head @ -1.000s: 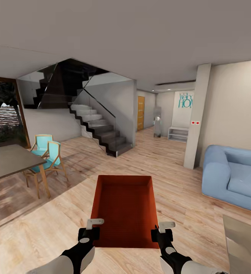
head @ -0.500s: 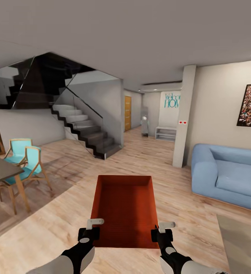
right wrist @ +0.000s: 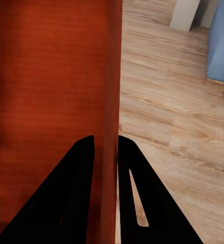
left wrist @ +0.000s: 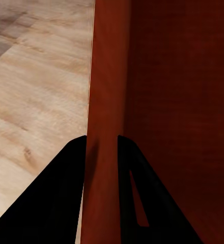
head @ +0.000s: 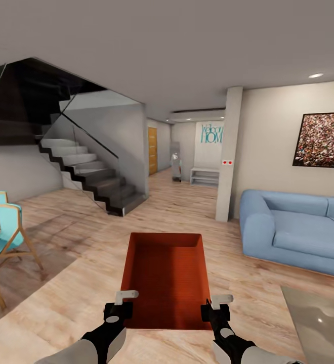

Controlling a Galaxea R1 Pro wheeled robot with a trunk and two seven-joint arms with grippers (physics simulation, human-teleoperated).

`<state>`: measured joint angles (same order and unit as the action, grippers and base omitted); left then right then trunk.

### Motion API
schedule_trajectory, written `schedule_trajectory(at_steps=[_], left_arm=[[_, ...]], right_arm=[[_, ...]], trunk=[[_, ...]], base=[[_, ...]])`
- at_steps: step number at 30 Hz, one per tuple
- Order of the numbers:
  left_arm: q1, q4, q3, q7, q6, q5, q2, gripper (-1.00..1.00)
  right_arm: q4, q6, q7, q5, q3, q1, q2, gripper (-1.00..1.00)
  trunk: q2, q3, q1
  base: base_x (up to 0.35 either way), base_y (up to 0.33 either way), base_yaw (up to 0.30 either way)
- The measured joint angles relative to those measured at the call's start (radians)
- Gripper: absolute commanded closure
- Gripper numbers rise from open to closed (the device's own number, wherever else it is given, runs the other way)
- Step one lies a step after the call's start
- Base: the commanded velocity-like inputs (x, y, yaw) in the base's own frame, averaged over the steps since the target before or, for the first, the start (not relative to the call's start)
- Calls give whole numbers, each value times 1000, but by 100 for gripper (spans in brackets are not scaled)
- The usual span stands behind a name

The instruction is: Move the two storage containers from the living room to the garage. In the garage, place one container on the floor and stack the other container on top of it (either order is fine).

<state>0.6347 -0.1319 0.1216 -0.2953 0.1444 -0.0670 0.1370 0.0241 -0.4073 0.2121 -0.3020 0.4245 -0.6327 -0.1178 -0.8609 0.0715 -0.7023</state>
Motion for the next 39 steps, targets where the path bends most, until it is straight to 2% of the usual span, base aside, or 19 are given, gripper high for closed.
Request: schedule_trajectory(at_steps=[9,29,39], left_arm=[[0,0,-1,0,0,0,0,100],[0,0,0,0,0,0,0,100],[0,0,0,0,0,0,0,100]], right_arm=[[0,0,0,2,-1,0,0,100],[0,1,0,4,-3,0,0,100],[0,0,1,2,-1,0,0,100]], trunk=[[0,0,0],[0,0,0],[0,0,0]], base=[[320,172,-190],[321,163,-5],[322,37,0]])
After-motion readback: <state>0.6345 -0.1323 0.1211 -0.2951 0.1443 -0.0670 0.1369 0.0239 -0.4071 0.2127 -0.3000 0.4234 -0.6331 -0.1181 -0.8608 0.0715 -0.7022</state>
